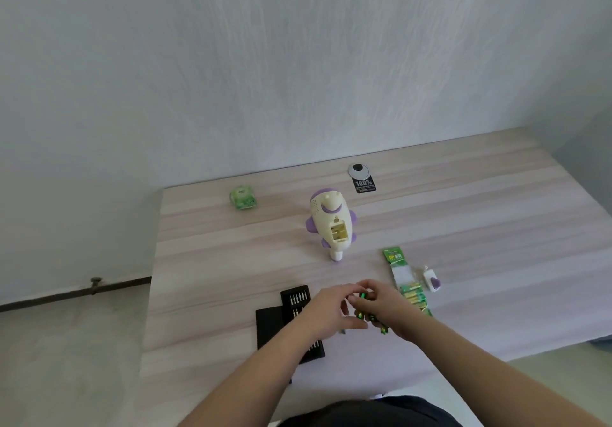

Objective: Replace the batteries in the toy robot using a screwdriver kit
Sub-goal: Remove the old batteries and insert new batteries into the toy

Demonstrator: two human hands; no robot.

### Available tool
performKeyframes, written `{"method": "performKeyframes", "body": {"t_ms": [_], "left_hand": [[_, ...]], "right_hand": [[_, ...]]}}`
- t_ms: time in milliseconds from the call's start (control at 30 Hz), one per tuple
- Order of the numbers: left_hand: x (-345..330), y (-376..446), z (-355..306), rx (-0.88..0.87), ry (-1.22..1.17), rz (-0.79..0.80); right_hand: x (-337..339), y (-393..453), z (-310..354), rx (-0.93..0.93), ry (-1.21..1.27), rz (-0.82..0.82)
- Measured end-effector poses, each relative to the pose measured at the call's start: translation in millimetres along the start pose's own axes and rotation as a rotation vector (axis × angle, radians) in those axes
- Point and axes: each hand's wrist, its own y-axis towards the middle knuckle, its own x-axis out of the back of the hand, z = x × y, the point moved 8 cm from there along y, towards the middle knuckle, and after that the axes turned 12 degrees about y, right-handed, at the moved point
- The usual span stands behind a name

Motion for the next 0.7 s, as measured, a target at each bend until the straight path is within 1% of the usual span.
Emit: {"method": "performKeyframes", "body": {"t_ms": [133, 233, 333, 467, 567, 700], "left_hand": [[-1, 8, -2, 0.07, 0.028, -0.093], [-2, 14, -1, 0.124, 0.093, -0.159], [-5, 18, 2, 0.186, 0.141, -0.231], [-15, 27, 6, 0.241, 0.403, -0.235], [-23, 31, 9, 0.259, 0.529, -0.191], [-29, 31, 12, 0.269, 0.692, -0.158]], "right_hand": [[11, 7, 0, -0.023, 0.045, 0.032], [21, 14, -3, -0.044, 0.109, 0.052], [34, 22, -16, -0.08, 0.086, 0.035], [46, 33, -27, -0.124, 0.063, 0.042], [50, 39, -30, -0.137, -0.058, 0.075], [45, 47, -27, -0.066, -0.352, 0.12]]}}
